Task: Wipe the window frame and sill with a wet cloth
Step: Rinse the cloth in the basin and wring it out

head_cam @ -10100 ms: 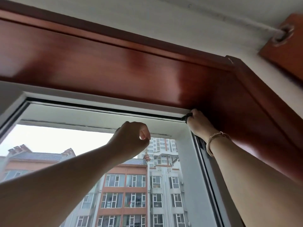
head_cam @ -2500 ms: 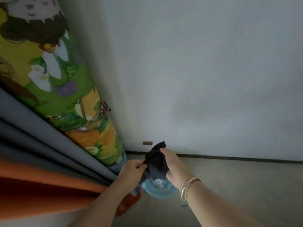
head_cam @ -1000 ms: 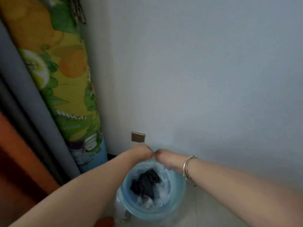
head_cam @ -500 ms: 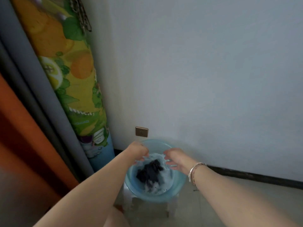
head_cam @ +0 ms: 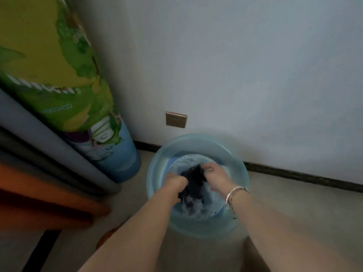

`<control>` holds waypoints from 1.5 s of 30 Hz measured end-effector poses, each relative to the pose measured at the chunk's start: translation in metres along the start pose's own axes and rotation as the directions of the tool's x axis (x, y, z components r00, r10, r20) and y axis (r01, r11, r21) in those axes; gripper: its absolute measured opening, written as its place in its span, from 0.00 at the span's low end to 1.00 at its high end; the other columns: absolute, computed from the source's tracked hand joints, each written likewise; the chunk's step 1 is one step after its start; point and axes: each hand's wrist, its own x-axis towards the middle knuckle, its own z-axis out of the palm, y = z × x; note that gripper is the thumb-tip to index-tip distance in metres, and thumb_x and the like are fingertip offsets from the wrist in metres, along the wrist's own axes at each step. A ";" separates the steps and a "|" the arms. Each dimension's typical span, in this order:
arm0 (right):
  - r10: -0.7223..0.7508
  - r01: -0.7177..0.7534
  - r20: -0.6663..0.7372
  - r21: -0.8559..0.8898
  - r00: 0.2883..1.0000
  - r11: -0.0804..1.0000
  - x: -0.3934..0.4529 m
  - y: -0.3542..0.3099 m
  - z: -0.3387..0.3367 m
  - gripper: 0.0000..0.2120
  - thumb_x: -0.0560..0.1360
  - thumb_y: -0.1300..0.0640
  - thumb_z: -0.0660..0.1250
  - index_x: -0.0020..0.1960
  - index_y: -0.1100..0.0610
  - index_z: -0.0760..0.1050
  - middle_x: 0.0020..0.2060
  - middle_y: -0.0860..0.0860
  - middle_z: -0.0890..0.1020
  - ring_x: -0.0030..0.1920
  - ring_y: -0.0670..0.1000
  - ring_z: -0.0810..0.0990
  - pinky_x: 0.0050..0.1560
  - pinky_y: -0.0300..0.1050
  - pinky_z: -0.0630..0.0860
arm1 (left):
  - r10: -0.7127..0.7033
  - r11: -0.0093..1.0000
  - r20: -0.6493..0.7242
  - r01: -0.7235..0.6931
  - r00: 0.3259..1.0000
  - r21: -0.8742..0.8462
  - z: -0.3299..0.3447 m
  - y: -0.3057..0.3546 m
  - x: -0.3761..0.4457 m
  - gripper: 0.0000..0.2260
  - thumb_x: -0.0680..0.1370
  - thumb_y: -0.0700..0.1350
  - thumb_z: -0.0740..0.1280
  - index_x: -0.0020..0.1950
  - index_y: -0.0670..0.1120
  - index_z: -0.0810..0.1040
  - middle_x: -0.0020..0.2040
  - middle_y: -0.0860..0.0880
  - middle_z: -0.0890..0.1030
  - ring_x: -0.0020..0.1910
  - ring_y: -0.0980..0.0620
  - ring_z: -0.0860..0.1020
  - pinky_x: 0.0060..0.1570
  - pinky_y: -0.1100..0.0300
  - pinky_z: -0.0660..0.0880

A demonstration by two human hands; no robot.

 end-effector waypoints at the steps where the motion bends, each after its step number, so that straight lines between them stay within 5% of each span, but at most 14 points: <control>1: -0.042 0.041 -0.014 -0.049 0.999 0.998 0.009 0.003 0.003 0.17 0.74 0.64 0.61 0.61 0.55 0.76 0.57 0.57 0.80 0.57 0.57 0.77 0.61 0.52 0.73 | -0.012 1.000 -0.038 0.011 0.999 -0.021 0.002 -0.001 0.009 0.17 0.72 0.35 0.65 0.59 0.44 0.66 0.54 0.37 0.76 0.52 0.40 0.78 0.51 0.46 0.78; 5: -0.094 0.083 -0.029 -0.255 0.995 0.963 0.058 0.024 0.019 0.22 0.74 0.58 0.65 0.67 0.53 0.70 0.64 0.59 0.74 0.64 0.59 0.72 0.66 0.49 0.67 | -0.086 0.995 -0.112 0.081 0.990 -0.051 0.019 -0.017 0.073 0.33 0.59 0.42 0.70 0.62 0.42 0.65 0.57 0.38 0.78 0.52 0.40 0.79 0.49 0.44 0.80; 7: -0.072 0.094 0.074 -0.357 0.995 0.929 0.071 0.033 0.029 0.22 0.76 0.56 0.64 0.69 0.54 0.66 0.66 0.61 0.69 0.65 0.61 0.70 0.67 0.48 0.65 | -0.091 0.994 -0.089 0.086 0.992 -0.065 0.024 -0.021 0.081 0.24 0.66 0.41 0.71 0.60 0.42 0.69 0.55 0.40 0.78 0.49 0.43 0.79 0.42 0.54 0.79; 10: -0.091 0.160 0.225 -0.310 0.970 0.937 0.080 0.048 0.038 0.12 0.77 0.55 0.63 0.59 0.57 0.73 0.56 0.58 0.78 0.59 0.58 0.76 0.57 0.45 0.71 | 0.052 0.997 -0.093 -0.047 0.994 0.061 0.029 -0.032 0.087 0.08 0.75 0.40 0.69 0.51 0.38 0.78 0.46 0.40 0.80 0.42 0.45 0.79 0.36 0.61 0.72; 13: -0.142 0.152 0.059 -0.261 0.988 0.953 0.082 0.061 0.029 0.07 0.77 0.51 0.64 0.46 0.54 0.70 0.40 0.52 0.76 0.47 0.56 0.77 0.43 0.44 0.68 | 0.294 0.910 -0.224 -0.201 0.929 0.364 0.021 -0.037 0.087 0.08 0.74 0.44 0.70 0.47 0.40 0.80 0.45 0.43 0.81 0.43 0.49 0.77 0.40 0.65 0.67; 17: -0.219 0.102 -0.198 -0.475 0.955 0.874 0.077 0.070 0.023 0.15 0.79 0.54 0.57 0.64 0.59 0.65 0.55 0.60 0.76 0.51 0.61 0.78 0.46 0.51 0.74 | 0.467 0.811 -0.324 -0.253 0.823 0.527 0.018 -0.041 0.086 0.09 0.77 0.41 0.65 0.55 0.40 0.78 0.60 0.41 0.71 0.54 0.43 0.73 0.56 0.56 0.69; 20: -0.256 0.081 -0.217 -0.594 0.942 0.801 0.065 0.069 0.040 0.20 0.78 0.56 0.56 0.70 0.55 0.60 0.66 0.62 0.65 0.55 0.63 0.75 0.48 0.52 0.73 | 0.368 0.874 -0.373 -0.179 0.852 0.452 0.033 -0.043 0.082 0.15 0.78 0.42 0.63 0.65 0.43 0.72 0.68 0.42 0.64 0.64 0.38 0.66 0.65 0.51 0.63; 25: 0.012 -0.012 -0.012 0.038 1.000 0.999 0.061 0.051 0.056 0.07 0.78 0.54 0.57 0.50 0.55 0.72 0.52 0.56 0.75 0.48 0.59 0.77 0.50 0.47 0.71 | 0.075 0.994 -0.216 -0.091 0.973 -0.062 0.051 -0.041 0.092 0.24 0.77 0.52 0.63 0.71 0.47 0.65 0.67 0.42 0.72 0.64 0.41 0.72 0.66 0.47 0.69; 30: 0.033 -0.056 0.056 0.492 0.998 0.869 0.048 0.025 0.053 0.17 0.73 0.52 0.64 0.28 0.56 0.69 0.28 0.54 0.72 0.34 0.52 0.73 0.37 0.45 0.69 | -0.120 0.868 -0.041 0.085 0.992 -0.489 0.047 -0.034 0.100 0.17 0.76 0.52 0.63 0.61 0.46 0.76 0.54 0.41 0.81 0.51 0.40 0.80 0.52 0.44 0.78; 33: -0.085 0.079 0.003 0.363 0.996 0.929 0.043 0.022 0.053 0.20 0.73 0.50 0.66 0.30 0.65 0.72 0.26 0.54 0.73 0.30 0.49 0.73 0.35 0.42 0.69 | -0.100 0.818 0.044 0.107 0.994 -0.565 0.051 -0.031 0.100 0.18 0.75 0.52 0.63 0.59 0.41 0.77 0.52 0.41 0.81 0.48 0.42 0.81 0.47 0.50 0.78; 36: -0.177 0.186 -0.091 0.103 0.980 0.977 0.049 0.026 0.048 0.18 0.76 0.52 0.62 0.30 0.59 0.70 0.26 0.51 0.74 0.30 0.49 0.74 0.35 0.45 0.68 | -0.095 0.897 0.065 0.114 0.993 -0.428 0.060 -0.028 0.094 0.13 0.79 0.51 0.60 0.46 0.42 0.78 0.40 0.43 0.79 0.37 0.45 0.77 0.39 0.54 0.75; 39: -0.253 0.227 -0.182 -0.151 0.950 0.962 0.064 0.040 0.041 0.15 0.79 0.50 0.59 0.37 0.58 0.67 0.30 0.52 0.73 0.36 0.55 0.75 0.37 0.47 0.66 | -0.120 0.970 0.134 0.145 0.984 -0.195 0.066 -0.031 0.086 0.15 0.80 0.53 0.59 0.48 0.42 0.77 0.39 0.44 0.79 0.34 0.47 0.76 0.32 0.59 0.74; 42: -0.285 0.190 -0.213 -0.379 0.935 0.906 0.074 0.054 0.036 0.10 0.80 0.51 0.56 0.48 0.58 0.67 0.45 0.56 0.74 0.44 0.58 0.76 0.40 0.49 0.69 | -0.001 1.000 -0.025 0.000 1.000 -0.009 0.062 -0.033 0.092 0.19 0.78 0.51 0.60 0.66 0.43 0.70 0.61 0.43 0.77 0.56 0.43 0.77 0.57 0.49 0.76; 45: -0.230 0.080 -0.302 -0.437 0.925 0.896 0.071 0.058 0.037 0.10 0.80 0.54 0.57 0.59 0.56 0.66 0.56 0.59 0.71 0.54 0.61 0.73 0.46 0.51 0.71 | 0.117 0.993 -0.213 -0.110 0.970 0.041 0.051 -0.027 0.091 0.23 0.75 0.42 0.63 0.69 0.44 0.63 0.68 0.41 0.69 0.65 0.40 0.70 0.66 0.46 0.68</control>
